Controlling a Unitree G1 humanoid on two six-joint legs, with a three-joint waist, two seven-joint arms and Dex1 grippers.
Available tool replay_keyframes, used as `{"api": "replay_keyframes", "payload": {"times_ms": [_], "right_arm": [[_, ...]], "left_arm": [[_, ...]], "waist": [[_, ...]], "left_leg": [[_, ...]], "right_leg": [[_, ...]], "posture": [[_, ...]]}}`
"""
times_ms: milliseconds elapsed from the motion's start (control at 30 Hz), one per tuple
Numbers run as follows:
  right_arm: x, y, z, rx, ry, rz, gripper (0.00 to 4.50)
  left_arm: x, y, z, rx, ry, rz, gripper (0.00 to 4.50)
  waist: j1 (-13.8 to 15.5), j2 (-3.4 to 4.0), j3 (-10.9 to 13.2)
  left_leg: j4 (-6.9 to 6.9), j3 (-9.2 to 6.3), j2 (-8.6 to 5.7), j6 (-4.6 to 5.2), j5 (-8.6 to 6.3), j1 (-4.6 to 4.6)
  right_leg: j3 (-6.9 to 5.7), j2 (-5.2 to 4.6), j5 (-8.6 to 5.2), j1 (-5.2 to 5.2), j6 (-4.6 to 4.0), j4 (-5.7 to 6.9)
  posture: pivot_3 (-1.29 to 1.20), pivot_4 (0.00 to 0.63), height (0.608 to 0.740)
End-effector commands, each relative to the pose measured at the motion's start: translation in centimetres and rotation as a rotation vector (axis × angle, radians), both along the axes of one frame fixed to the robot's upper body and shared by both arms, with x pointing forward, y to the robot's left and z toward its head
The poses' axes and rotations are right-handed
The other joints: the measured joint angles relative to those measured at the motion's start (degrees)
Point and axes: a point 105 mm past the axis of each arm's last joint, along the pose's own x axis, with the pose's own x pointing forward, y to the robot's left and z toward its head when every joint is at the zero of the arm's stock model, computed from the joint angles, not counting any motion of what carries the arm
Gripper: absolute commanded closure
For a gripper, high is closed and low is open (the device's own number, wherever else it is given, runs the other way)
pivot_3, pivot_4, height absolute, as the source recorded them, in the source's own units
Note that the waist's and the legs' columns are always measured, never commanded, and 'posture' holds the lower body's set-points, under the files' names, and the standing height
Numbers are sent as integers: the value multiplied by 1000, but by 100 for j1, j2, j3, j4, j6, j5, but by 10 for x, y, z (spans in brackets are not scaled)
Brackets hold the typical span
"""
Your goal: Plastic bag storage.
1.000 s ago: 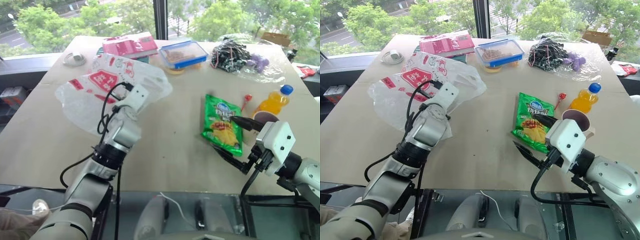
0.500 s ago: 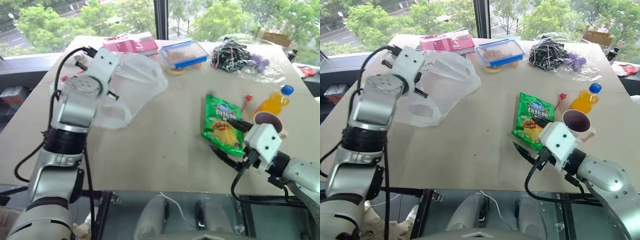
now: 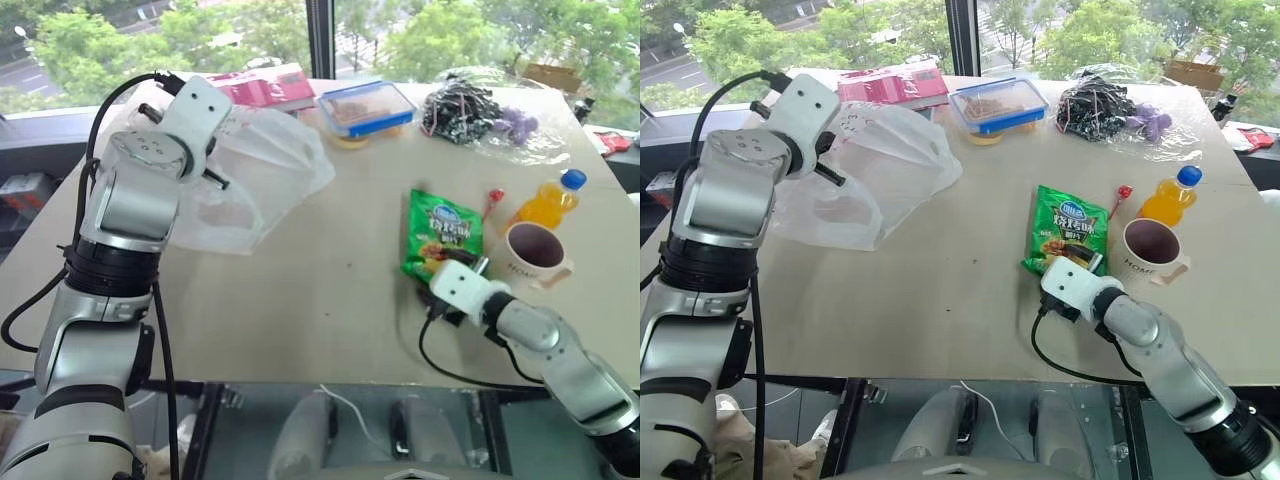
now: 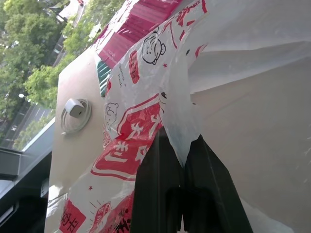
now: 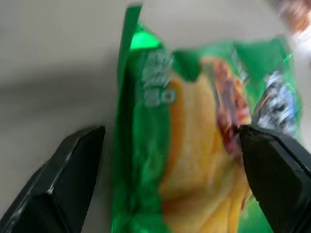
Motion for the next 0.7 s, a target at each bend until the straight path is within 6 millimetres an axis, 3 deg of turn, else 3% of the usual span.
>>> {"api": "replay_keyframes", "payload": {"times_ms": [33,267,433,533,700], "right_arm": [[4,-10,4,-51,-51,-37,860],[-2,-1,19,-121,-164,73,4306],[-6,7,37,-144,-239,163,4462],[-16,27,66,-74,-299,300,4462],[-33,55,94,-13,-330,548,4462]], "left_arm": [[-5,1,20,15,-65,3,4500],[-4,4,16,-23,-51,14,4500],[-5,5,12,-45,-39,8,4500],[-5,10,8,-79,-25,13,4500],[-6,10,8,-91,-8,-15,4500]], "waist": [[10,0,0],[-8,0,0],[-16,0,0],[-47,0,0],[-88,0,0]], "left_leg": [[1,-1,0,0,0,0],[1,-1,0,-1,0,1],[1,-1,1,-1,0,1],[1,0,1,-1,1,2],[1,-5,1,-1,0,2]], "right_leg": [[0,0,0,0,0,1],[0,0,0,0,0,3],[0,2,0,0,0,4],[2,2,0,0,0,4],[-3,3,0,1,0,4]], "posture": [[0,150,740],[0,150,740],[0,150,740],[0,150,740],[0,150,740]]}}
